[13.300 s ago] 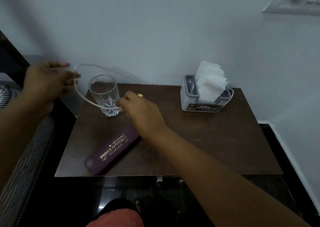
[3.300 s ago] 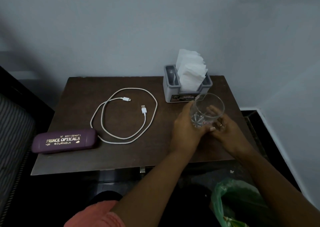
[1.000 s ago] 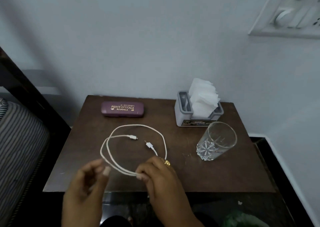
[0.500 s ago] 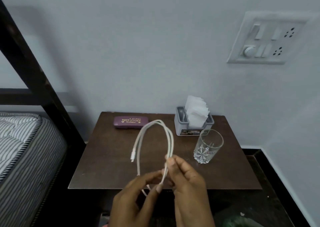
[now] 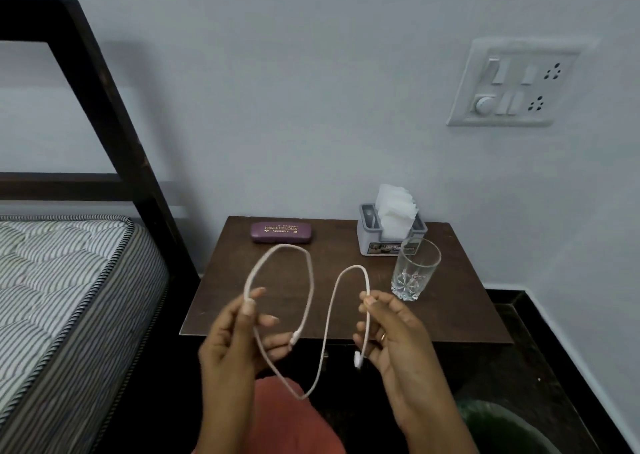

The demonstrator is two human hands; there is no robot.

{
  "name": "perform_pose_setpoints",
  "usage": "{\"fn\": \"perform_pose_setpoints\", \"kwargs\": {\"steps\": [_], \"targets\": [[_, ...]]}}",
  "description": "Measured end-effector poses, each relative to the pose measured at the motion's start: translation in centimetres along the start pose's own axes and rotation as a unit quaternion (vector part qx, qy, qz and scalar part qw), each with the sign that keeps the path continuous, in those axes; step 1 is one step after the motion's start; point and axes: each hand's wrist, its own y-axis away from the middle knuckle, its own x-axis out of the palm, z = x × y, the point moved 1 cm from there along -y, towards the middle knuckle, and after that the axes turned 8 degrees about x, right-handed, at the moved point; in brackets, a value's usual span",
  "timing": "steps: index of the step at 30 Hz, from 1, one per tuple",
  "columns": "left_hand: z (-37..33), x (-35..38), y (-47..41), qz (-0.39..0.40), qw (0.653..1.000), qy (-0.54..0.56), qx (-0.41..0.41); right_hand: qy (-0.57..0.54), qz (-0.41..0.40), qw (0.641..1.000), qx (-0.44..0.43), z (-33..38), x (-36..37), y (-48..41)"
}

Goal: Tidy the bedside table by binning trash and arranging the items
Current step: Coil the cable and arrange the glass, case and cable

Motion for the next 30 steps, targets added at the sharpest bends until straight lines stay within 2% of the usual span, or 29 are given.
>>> {"fn": "perform_pose_setpoints", "kwargs": {"steps": [4,6,8,11,17,22,26,30], "targets": [[1.4,-2.5,-0.8,-0.110,0.994,0.008,-0.005,-0.024,0.001,0.999,-0.049,0.9,-0.8,0.5],[2.6,-3.4,-1.1,-0.140,0.989,0.022,-0.034,-0.066,0.018,0.993,-0.092,1.4,-1.2,0.8],[3.3,-3.9,-1.3,-0.153,0.985,0.037,-0.068,-0.058,0.015,0.990,-0.130,1.8,-1.4,1.2],[3.5,-4.0,-1.5,-0.142,0.986,0.051,-0.071,0.057,-0.021,0.983,-0.175,1.4,-1.4,1.1],[3.1,-3.3,-1.5,-0.109,0.992,0.064,0.011,0.198,-0.018,0.943,-0.266,-2.0,0.5,-3.7],[2.9,-3.2,-1.4,-0.148,0.984,0.090,0.044,0.349,-0.106,0.858,-0.361,-3.9,2.0,-9.8],[2.5,-2.8,-1.2,-0.162,0.977,0.124,0.066,0.402,-0.146,0.839,-0.336,-5.6,1.7,-12.7],[2.3,-1.7,-0.8,-0.093,0.987,0.109,0.079,0.410,-0.169,0.840,-0.312,-6.3,2.5,-12.9]]}}
